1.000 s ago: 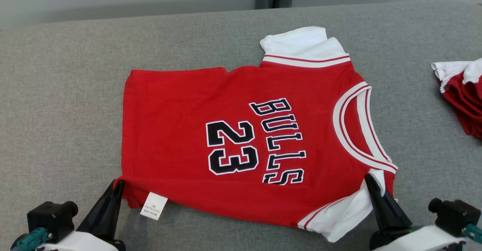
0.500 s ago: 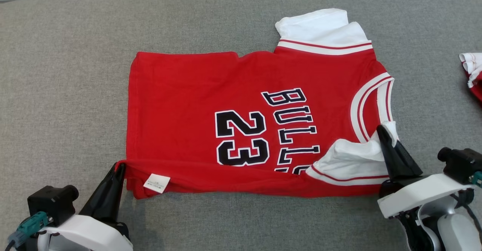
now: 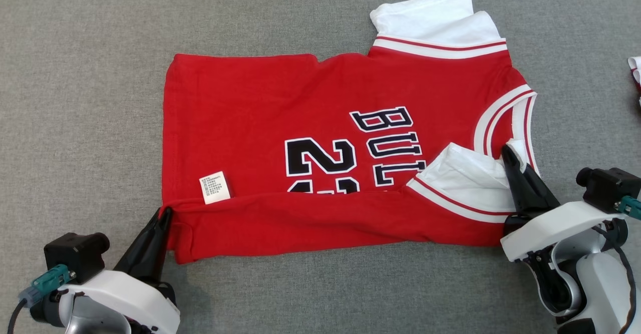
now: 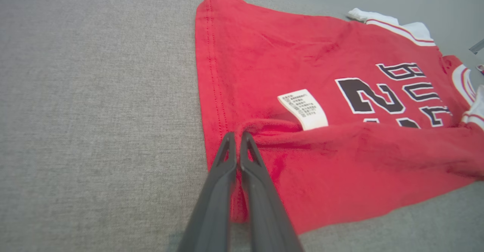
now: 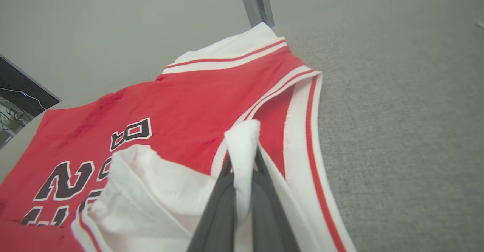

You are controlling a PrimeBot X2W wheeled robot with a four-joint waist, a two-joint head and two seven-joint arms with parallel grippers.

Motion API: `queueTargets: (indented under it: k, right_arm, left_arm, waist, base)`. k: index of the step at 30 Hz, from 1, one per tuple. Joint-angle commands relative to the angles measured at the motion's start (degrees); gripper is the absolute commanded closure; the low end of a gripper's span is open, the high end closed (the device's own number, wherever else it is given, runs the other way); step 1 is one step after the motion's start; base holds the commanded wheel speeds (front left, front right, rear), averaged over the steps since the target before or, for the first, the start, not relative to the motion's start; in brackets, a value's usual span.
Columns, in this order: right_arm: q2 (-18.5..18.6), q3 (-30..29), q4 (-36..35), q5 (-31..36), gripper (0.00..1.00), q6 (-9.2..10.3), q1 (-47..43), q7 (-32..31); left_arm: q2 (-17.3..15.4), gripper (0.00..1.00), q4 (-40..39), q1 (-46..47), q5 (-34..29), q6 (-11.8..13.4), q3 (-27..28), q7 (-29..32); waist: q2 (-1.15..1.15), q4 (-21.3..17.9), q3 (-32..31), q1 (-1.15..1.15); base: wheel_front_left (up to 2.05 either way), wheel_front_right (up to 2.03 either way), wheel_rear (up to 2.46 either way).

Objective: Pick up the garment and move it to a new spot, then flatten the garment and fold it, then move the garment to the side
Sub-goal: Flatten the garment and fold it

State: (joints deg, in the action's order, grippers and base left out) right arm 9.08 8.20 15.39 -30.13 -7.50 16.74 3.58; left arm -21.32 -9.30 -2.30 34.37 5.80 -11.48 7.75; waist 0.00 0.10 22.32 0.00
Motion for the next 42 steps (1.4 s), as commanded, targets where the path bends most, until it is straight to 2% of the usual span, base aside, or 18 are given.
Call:
queueTargets:
  k: [1, 2, 3, 4, 5, 6, 13, 17, 21, 27, 33, 42]
  right_arm:
    - [0.2, 0.1, 0.9, -0.1, 1.00, 0.01, 0.7, 0.4]
    - [0.1, 0.2, 1.7, -0.2, 1.00, 0.01, 0.7, 0.8]
    - [0.1, 0.3, 1.9, -0.3, 0.97, 0.01, 0.8, 1.3]
    - [0.2, 0.4, 2.0, -0.2, 0.56, 0.01, 0.7, 1.7]
    - [0.3, 0.7, 2.3, 0.1, 0.28, 0.01, 0.4, 2.1]
    - [0.4, 0.9, 2.5, 0.2, 0.00, 0.01, 0.2, 2.5]
    - [2.1, 2.1, 1.3, 3.6, 0.00, 0.01, -0.9, 4.9]
    - [2.7, 1.2, -0.7, 7.5, 0.00, 0.01, -2.5, 6.9]
    - [3.0, -1.5, -3.7, 12.5, 0.00, 0.00, -4.1, 8.3]
    - [1.2, -5.3, -8.9, 14.9, 0.00, 0.01, -7.8, 9.1]
    - [0.1, -6.7, -12.1, 14.7, 0.00, 0.01, -11.9, 8.6]
    - [-1.0, -7.7, -13.1, 13.5, 0.00, 0.01, -16.4, 7.2]
  left_arm:
    - [0.0, 1.00, 0.7, 1.6, 0.2, -0.6, -0.1, -0.6]
    - [0.5, 0.89, 1.9, 2.3, 0.3, -1.1, -0.4, -1.2]
    - [0.8, 0.57, 2.3, 2.7, 0.2, -1.2, -0.4, -1.8]
    - [1.1, 0.04, 3.0, 3.2, 0.3, -1.4, -0.5, -2.1]
    - [1.3, 0.00, 3.7, 3.2, 0.3, -1.4, -0.7, -2.5]
    - [1.4, 0.00, 4.0, 3.2, 0.1, -1.7, -0.8, -3.2]
    - [2.1, 0.00, 5.3, 4.8, -2.2, -1.4, -0.8, -7.9]
    - [2.8, 0.00, 5.3, 5.7, -4.6, -0.8, -0.5, -13.5]
    - [4.2, 0.00, 4.8, 5.5, -7.1, 1.2, 0.3, -19.0]
    - [6.1, 0.00, 5.4, 4.1, -8.3, 3.4, 1.2, -21.4]
    - [6.6, 0.00, 7.4, 2.4, -8.8, 2.9, 1.2, -22.3]
    - [6.3, 0.00, 10.7, -0.8, -9.5, 1.9, 0.0, -22.6]
  waist:
    - [0.00, 0.2, 0.2, 0.00]
    - [0.00, 0.3, 0.3, 0.00]
    - [0.00, 0.3, 0.3, 0.00]
    - [0.00, 0.3, 0.2, 0.00]
    - [0.00, 0.2, -0.2, 0.00]
    - [0.00, 0.1, -0.4, 0.00]
    - [0.00, -0.4, -2.3, 0.00]
    - [0.00, -0.8, -4.3, 0.00]
    - [0.00, -1.1, -6.4, 0.00]
    - [0.00, -1.3, -9.1, 0.00]
    - [0.00, -1.5, -11.1, 0.00]
    - [0.00, -1.9, -12.6, 0.00]
  base:
    - [0.00, 0.00, 0.00]
    - [0.00, 0.00, 0.00]
    - [0.00, 0.00, 0.00]
    - [0.00, 0.00, 0.00]
    - [0.00, 0.00, 0.00]
    - [0.00, 0.00, 0.00]
    - [0.00, 0.00, 0.00]
    - [0.00, 0.00, 0.00]
    - [0.00, 0.00, 0.00]
    - [0.00, 0.00, 0.00]
    - [0.00, 0.00, 0.00]
    - [0.00, 0.00, 0.00]
